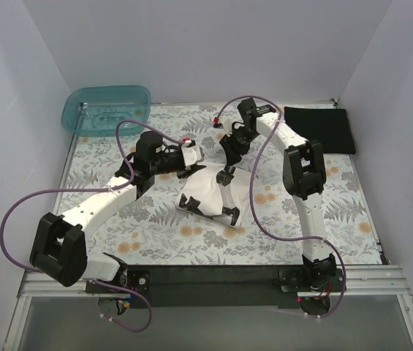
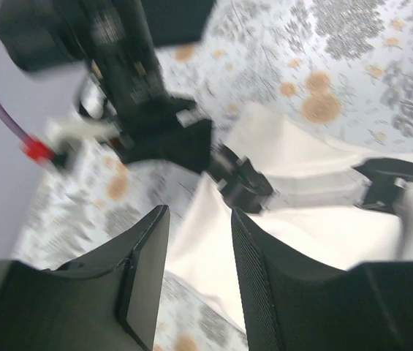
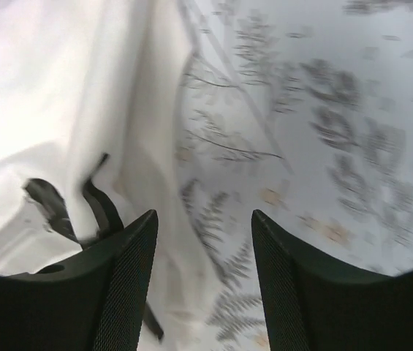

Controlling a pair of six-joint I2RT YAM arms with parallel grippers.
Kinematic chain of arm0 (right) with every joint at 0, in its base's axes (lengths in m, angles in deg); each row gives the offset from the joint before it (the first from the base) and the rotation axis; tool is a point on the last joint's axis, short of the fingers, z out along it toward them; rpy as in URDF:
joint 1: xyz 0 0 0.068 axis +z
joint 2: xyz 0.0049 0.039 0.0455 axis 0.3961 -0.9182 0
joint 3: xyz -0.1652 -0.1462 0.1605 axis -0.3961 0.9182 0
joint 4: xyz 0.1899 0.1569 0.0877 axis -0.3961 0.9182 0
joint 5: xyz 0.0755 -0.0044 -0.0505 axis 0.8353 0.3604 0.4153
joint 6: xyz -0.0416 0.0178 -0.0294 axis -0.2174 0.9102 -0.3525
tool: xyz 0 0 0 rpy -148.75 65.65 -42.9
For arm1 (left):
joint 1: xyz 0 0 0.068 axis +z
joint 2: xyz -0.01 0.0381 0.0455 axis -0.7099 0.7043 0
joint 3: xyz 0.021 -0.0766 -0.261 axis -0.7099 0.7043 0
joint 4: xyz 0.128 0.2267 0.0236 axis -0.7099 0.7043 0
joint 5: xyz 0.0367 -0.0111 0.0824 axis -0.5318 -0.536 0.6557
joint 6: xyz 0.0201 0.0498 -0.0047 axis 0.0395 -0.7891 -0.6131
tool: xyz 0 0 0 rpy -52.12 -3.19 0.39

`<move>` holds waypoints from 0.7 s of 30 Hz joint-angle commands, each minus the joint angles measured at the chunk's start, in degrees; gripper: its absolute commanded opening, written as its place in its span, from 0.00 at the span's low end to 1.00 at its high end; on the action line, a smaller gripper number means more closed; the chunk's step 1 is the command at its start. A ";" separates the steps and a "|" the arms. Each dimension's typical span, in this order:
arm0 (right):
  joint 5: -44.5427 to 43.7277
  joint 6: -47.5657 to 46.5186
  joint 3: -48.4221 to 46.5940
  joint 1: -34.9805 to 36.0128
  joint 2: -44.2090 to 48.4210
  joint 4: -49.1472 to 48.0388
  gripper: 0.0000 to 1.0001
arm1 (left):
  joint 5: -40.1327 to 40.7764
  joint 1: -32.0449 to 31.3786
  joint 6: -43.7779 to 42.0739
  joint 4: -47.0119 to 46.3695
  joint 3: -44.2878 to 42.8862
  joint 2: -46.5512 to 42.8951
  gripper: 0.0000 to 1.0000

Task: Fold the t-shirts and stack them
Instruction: Fold the tshirt

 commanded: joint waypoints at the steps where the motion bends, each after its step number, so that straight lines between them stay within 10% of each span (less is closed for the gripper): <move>1: -7.02 -4.21 -5.85 -2.37 3.67 -0.33 0.62 | -1.67 1.46 9.64 21.00 -3.09 1.80 0.38; 21: -0.82 6.15 4.17 -15.52 15.80 0.71 0.57 | 1.06 -3.45 45.21 23.05 -6.44 20.88 0.36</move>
